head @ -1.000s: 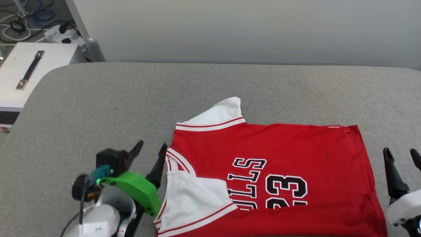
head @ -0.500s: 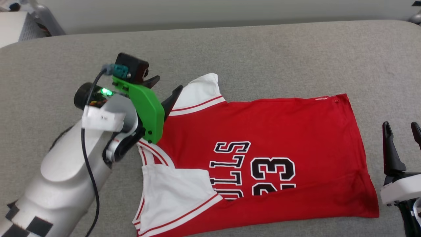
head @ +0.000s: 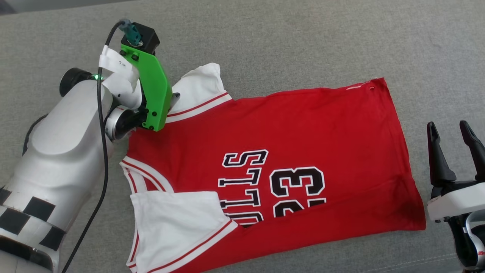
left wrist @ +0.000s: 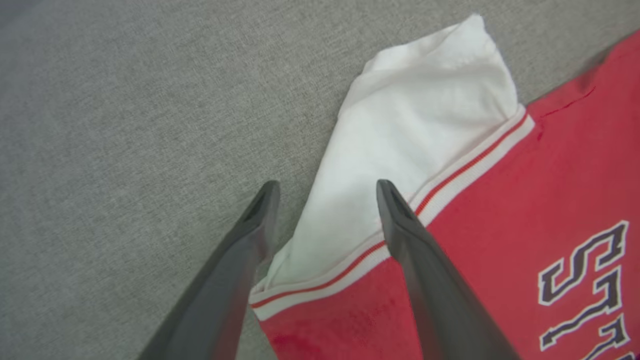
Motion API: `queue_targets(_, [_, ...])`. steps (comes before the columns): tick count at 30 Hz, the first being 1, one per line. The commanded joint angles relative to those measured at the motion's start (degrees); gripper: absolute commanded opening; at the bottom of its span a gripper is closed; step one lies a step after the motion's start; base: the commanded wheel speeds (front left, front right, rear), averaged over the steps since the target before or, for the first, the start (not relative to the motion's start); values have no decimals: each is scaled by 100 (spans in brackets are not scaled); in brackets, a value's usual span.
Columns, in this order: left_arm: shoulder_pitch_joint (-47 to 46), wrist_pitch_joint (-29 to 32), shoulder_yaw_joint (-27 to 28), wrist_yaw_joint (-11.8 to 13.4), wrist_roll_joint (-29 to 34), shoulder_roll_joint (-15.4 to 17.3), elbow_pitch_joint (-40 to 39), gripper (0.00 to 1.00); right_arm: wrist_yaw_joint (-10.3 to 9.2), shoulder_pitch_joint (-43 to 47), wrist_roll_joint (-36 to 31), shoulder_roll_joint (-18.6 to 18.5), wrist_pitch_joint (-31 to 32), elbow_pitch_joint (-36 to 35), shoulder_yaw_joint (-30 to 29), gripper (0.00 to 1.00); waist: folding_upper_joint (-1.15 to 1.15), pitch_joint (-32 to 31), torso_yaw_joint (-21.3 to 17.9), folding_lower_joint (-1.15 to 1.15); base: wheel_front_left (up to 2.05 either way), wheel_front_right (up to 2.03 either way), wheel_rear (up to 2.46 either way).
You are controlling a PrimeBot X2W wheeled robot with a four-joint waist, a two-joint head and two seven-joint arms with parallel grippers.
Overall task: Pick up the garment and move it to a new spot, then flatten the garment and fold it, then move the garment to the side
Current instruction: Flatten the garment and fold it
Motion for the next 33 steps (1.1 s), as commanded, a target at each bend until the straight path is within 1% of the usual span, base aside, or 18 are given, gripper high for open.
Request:
queue_targets(1, [-127, -45, -42, -34, 79, 10, 97, 100, -5, -113, 48, -13, -49, 36, 23, 100, 0, 176, -127, -1, 0, 0, 0])
queue_targets(10, [-151, -161, -186, -117, 59, -112, 758, 100, -5, -238, 80, -56, -129, 186, 53, 100, 0, 324, -119, -1, 0, 0, 0])
queue_targets(11, [-149, -158, -198, -125, 42, -127, 810, 31, -5, -250, 82, -63, -131, 193, 56, 100, 0, 331, -111, -1, 0, 0, 0])
queue_targets(12, [-148, -153, -208, -138, 5, -147, 859, 0, -5, -264, 84, -71, -130, 198, 58, 100, 0, 342, -99, -1, 0, 0, 0])
queue_targets(15, [-149, -188, -240, -167, -68, -181, 939, 0, -5, -292, 82, -103, -123, 215, 68, 100, 0, 333, -54, -1, 0, 0, 0])
queue_targets(18, [-126, -417, -208, -189, -188, -238, 948, 0, -5, -304, 81, -155, -89, 240, 47, 100, 0, 253, 22, -1, 0, 0, 0])
queue_targets(24, [-39, -1082, -152, -208, -363, -297, 817, 0, -5, -308, 40, -405, 148, 252, 91, 100, 0, -40, 198, -1, 0, 0, 0])
queue_targets(28, [28, -1518, -162, -212, -415, -332, 641, 0, -5, -274, 165, -715, 658, 224, 260, 100, 0, -253, 370, -1, 0, 0, 0])
queue_targets(33, [177, -1820, -264, -213, -452, -300, 228, 0, -5, -387, 444, -1162, 1710, 200, 435, 100, 0, -383, 594, -1, 0, 0, 0])
